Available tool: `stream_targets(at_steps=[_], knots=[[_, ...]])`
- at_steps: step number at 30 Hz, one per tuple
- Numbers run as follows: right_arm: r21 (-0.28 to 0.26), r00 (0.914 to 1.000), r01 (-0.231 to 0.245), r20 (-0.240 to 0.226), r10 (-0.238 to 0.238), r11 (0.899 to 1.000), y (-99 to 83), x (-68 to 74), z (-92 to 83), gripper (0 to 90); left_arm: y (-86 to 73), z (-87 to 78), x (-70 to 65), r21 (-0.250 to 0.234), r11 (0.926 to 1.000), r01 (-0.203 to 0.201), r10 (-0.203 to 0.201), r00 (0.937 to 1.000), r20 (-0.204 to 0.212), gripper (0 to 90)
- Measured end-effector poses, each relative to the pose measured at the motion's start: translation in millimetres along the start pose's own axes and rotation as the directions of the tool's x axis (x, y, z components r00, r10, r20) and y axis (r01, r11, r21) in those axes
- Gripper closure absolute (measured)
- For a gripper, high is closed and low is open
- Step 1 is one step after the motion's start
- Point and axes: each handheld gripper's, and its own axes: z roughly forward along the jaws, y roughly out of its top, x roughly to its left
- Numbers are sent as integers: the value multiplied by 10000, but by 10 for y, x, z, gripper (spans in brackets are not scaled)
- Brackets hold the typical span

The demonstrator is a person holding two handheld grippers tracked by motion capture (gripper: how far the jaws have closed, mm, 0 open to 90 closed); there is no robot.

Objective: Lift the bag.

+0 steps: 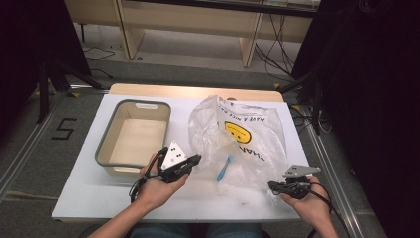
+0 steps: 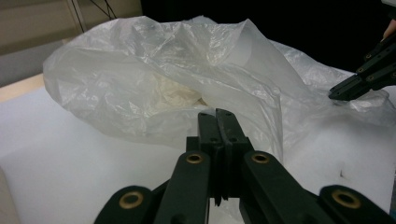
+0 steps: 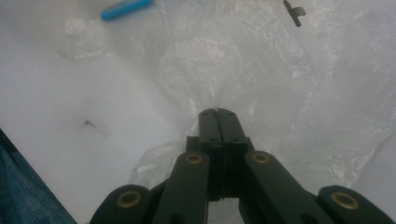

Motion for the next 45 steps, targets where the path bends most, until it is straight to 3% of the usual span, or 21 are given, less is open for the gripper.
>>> stream_targets(at_steps=[11, 20, 31, 39, 45], knots=[[-1291, 9994, -114, 323, 157, 9916, 136, -58, -185, 900, 124, -123, 125, -1013, 9949, -7, -44, 9987, -503, 897], [-2013, 9977, -146, 615, 275, 9794, 274, -111, -339, 900, 240, -245, 230, -1835, 9830, -2, -163, 9960, -881, 896], [-2701, 9950, -241, 873, 494, 9625, 410, -156, -495, 900, 368, -328, 298, -2408, 9705, -82, -189, 9937, -1102, 897], [-3065, 9920, -204, 1121, 573, 9517, 472, -171, -531, 900, 365, -329, 321, -2657, 9639, -185, -158, 9918, -1265, 896], [-3547, 9855, -179, 1513, 763, 9348, 516, -187, -589, 900, 390, -361, 338, -2924, 9560, -227, -196, 9898, -1409, 896]])
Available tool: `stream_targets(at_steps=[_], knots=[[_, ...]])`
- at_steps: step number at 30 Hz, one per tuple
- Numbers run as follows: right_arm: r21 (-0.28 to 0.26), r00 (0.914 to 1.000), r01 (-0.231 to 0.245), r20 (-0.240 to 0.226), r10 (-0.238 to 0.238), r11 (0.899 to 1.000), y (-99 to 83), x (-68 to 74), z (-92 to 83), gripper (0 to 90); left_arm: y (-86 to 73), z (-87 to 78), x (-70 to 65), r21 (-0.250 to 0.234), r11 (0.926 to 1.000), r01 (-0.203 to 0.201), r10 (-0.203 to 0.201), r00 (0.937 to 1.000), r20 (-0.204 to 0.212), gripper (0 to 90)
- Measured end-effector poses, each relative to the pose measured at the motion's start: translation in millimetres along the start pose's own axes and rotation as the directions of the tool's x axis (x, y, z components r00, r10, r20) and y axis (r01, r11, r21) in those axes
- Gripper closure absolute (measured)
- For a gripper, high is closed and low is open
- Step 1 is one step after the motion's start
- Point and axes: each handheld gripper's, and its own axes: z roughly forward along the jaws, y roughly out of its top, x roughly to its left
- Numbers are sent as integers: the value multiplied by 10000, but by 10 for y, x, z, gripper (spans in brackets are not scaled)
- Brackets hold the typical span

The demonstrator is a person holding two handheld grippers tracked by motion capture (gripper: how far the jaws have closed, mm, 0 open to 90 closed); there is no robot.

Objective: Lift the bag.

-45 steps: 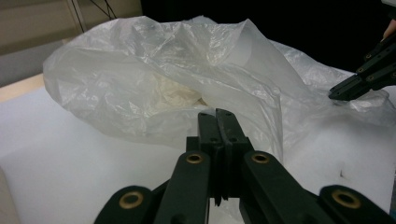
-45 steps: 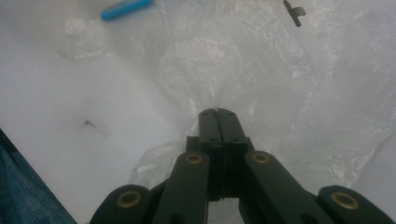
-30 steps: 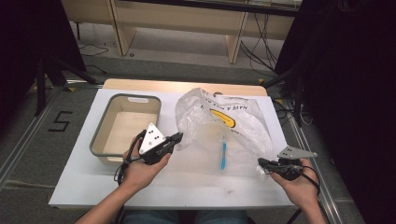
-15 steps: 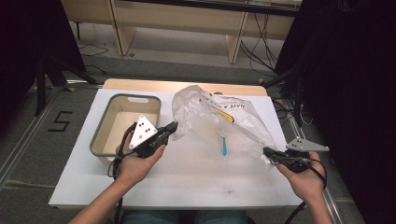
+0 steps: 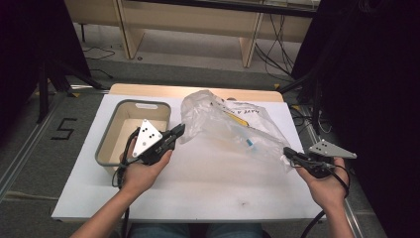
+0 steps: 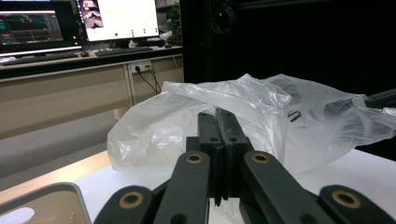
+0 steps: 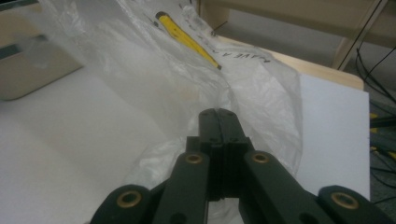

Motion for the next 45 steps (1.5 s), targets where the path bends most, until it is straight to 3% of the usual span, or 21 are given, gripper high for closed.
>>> stream_targets(at_steps=[16, 23, 30, 38, 45], knots=[[-1336, 9974, 220, 708, -126, 9908, 242, -8, -127, 900, 143, -45, 10, -628, 9980, -83, 72, 9998, -165, 896], [-1618, 9971, 211, 757, -89, 9866, 254, 12, -115, 900, 119, -21, 16, -693, 9976, -71, 57, 9998, -206, 896], [-1737, 9972, 154, 754, -23, 9847, 232, 10, -110, 900, 91, -10, 14, -743, 9964, -399, 376, 9988, -316, 896], [-1716, 9975, 113, 711, 10, 9851, 223, 13, -120, 900, 107, -5, -12, -1156, 9909, -682, 632, 9970, -457, 896], [-1764, 9973, 118, 731, 11, 9842, 227, 15, -132, 900, 228, -31, -71, -1899, 9785, -803, 743, 9965, -384, 896]])
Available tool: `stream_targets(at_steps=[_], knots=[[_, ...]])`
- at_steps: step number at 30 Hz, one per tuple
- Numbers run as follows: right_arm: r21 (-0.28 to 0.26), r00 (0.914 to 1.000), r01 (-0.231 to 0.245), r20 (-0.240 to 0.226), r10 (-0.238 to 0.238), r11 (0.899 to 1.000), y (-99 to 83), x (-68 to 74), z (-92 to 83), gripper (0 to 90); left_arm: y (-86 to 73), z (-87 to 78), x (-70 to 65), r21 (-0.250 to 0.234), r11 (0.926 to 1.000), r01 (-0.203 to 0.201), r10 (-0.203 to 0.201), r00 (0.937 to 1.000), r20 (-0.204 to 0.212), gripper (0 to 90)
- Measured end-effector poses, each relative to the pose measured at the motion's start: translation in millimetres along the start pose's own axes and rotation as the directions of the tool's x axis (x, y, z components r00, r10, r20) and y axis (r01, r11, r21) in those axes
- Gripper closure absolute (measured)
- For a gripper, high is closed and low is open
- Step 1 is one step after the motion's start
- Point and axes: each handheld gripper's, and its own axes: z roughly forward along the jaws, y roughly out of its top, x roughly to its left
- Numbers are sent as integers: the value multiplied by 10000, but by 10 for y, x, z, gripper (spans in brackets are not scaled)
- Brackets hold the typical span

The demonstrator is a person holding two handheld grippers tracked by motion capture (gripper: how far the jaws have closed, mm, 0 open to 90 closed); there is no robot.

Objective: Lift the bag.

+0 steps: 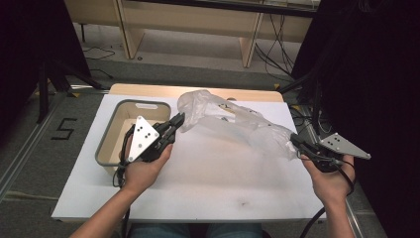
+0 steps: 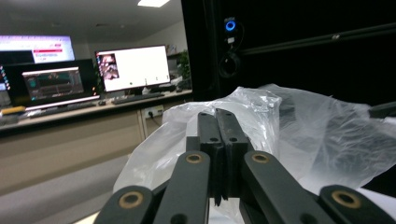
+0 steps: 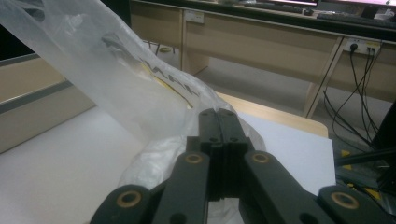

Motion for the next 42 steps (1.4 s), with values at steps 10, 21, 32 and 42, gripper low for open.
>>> stream_targets(at_steps=[10, 21, 32, 42], knots=[[-280, 10000, 50, 62, -48, 9996, 66, 4, -58, 900, 203, -24, -51, -630, 9980, -72, 79, 9999, 109, 896], [-445, 9999, 49, 144, -43, 9990, 115, 0, -109, 900, 400, -44, -155, -1222, 9925, -29, 81, 9991, 424, 896], [-625, 9995, -4, 302, 23, 9980, 163, -23, -184, 900, 484, -10, -197, -1456, 9891, 242, -154, 9980, 614, 896], [-564, 9996, -17, 289, 34, 9984, 175, -24, -172, 900, 406, 106, -130, -1297, 9915, 113, -80, 9996, 257, 896]])
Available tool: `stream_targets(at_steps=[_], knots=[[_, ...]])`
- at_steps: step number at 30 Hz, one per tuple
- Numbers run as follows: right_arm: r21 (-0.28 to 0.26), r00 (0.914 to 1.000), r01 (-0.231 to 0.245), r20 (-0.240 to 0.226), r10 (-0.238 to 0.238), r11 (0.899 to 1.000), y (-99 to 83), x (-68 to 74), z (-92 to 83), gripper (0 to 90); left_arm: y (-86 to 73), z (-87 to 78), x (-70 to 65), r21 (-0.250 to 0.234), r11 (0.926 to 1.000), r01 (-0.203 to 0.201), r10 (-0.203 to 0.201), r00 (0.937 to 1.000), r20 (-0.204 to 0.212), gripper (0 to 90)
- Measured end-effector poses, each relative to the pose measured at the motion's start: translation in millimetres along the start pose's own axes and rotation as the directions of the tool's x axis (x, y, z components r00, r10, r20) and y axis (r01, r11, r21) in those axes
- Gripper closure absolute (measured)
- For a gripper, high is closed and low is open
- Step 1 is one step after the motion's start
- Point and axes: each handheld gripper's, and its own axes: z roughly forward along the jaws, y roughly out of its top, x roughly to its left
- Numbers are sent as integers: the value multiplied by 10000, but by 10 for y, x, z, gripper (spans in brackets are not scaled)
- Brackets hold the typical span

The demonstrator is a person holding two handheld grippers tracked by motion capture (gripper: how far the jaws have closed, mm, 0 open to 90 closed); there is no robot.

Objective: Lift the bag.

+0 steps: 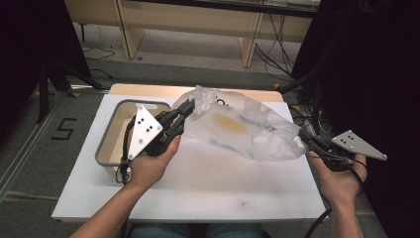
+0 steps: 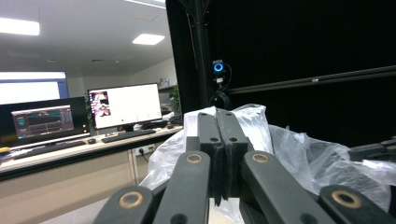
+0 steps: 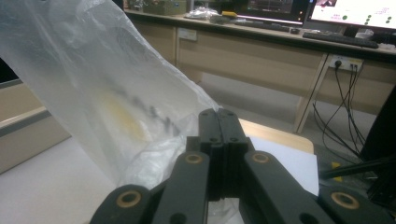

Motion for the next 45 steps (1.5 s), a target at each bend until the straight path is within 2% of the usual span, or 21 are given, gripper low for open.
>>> stream_targets(at_steps=[14, 19, 30, 38, 41, 45], knots=[[284, 10000, -74, 7, 74, 9996, -58, -6, 89, 900, -171, 181, 122, 410, 9991, -125, 140, 9992, -364, 895], [209, 9999, -36, 145, 33, 9998, -62, -6, 122, 900, -206, 278, 194, 456, 9988, -166, 194, 9979, -612, 895], [232, 9989, -4, 474, -7, 9997, -89, -7, 275, 900, -355, 449, 315, 909, 9958, -73, 172, 9940, -1079, 890], [316, 9977, -31, 672, 9, 9995, -135, -16, 402, 900, -471, 544, 378, 1305, 9913, -181, 352, 9909, -1302, 864], [330, 9968, -33, 796, 7, 9995, -147, -18, 443, 900, -518, 565, 399, 1463, 9891, -160, 359, 9903, -1343, 821], [426, 9952, -88, 980, 46, 9991, -177, -24, 514, 900, -563, 585, 405, 1729, 9849, -114, 325, 9923, -1198, 671]])
